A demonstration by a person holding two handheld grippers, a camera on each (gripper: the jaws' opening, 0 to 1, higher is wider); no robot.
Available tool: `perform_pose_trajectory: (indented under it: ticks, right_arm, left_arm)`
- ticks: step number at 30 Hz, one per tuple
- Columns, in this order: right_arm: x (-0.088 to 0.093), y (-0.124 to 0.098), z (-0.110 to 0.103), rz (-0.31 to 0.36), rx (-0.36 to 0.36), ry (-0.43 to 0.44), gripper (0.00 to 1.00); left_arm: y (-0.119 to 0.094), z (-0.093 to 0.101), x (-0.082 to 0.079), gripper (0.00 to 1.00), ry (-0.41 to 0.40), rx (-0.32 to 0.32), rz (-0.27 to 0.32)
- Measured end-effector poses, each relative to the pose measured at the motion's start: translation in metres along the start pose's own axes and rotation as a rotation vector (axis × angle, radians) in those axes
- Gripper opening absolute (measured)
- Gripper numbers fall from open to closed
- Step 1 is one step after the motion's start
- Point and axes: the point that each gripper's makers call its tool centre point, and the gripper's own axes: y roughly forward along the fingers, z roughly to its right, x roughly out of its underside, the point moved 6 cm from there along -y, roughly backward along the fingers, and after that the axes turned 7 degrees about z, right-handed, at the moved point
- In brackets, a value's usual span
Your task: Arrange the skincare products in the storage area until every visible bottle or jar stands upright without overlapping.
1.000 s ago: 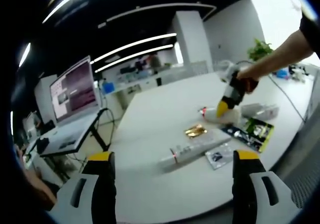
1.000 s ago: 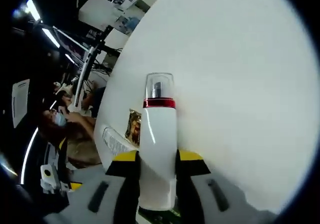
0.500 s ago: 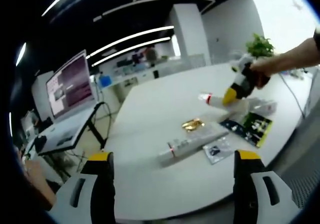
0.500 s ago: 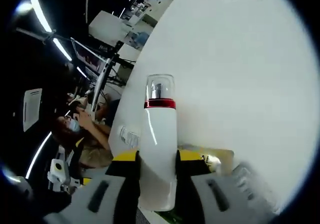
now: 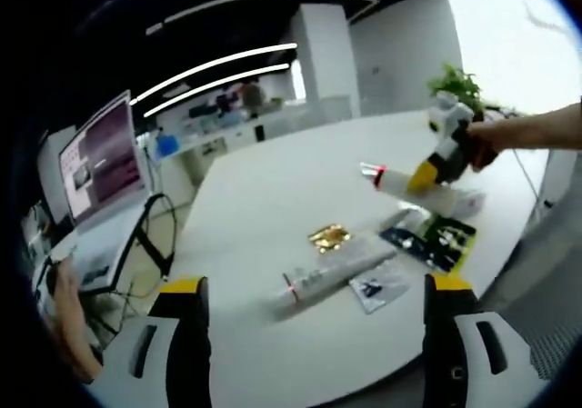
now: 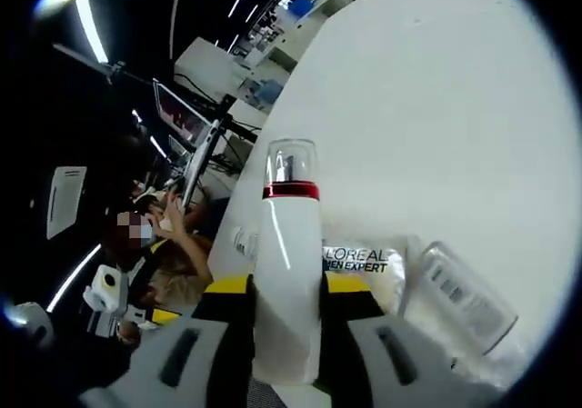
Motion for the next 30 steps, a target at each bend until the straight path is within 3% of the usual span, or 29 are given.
perform_pose_trajectory:
  ticks: [4, 9, 13, 18, 23, 27, 30]
  right_arm:
    - [0.002, -0.006, -0.007, 0.051, -0.048, 0.023, 0.26]
    - [0.007, -0.013, -0.011, 0.080, -0.046, 0.011, 0.26]
    - [0.011, -0.018, -0.017, 0.116, -0.087, 0.043, 0.27]
    - [0.013, -0.022, -0.020, 0.144, -0.088, 0.044, 0.27]
    - [0.017, -0.024, -0.025, 0.154, -0.095, 0.035, 0.27]
    - [0.021, -0.024, -0.032, 0.163, -0.126, 0.044, 0.27]
    - [0.023, -0.024, -0.037, 0.167, -0.135, 0.034, 0.27]
  left_arm:
    - [0.006, 0.000, -0.005, 0.93, -0.007, 0.023, -0.013]
    - [0.017, 0.007, -0.020, 0.89, -0.074, 0.096, 0.026]
    - [0.029, 0.015, -0.029, 0.83, -0.112, 0.194, 0.043]
    - [0.043, 0.024, -0.040, 0.78, -0.288, 0.268, 0.084]
    - [0.054, 0.029, -0.044, 0.75, -0.338, 0.320, 0.098]
    - [0.063, 0.037, -0.050, 0.63, -0.521, 0.414, 0.123]
    - [0.072, 0.039, -0.050, 0.65, -0.592, 0.445, 0.112]
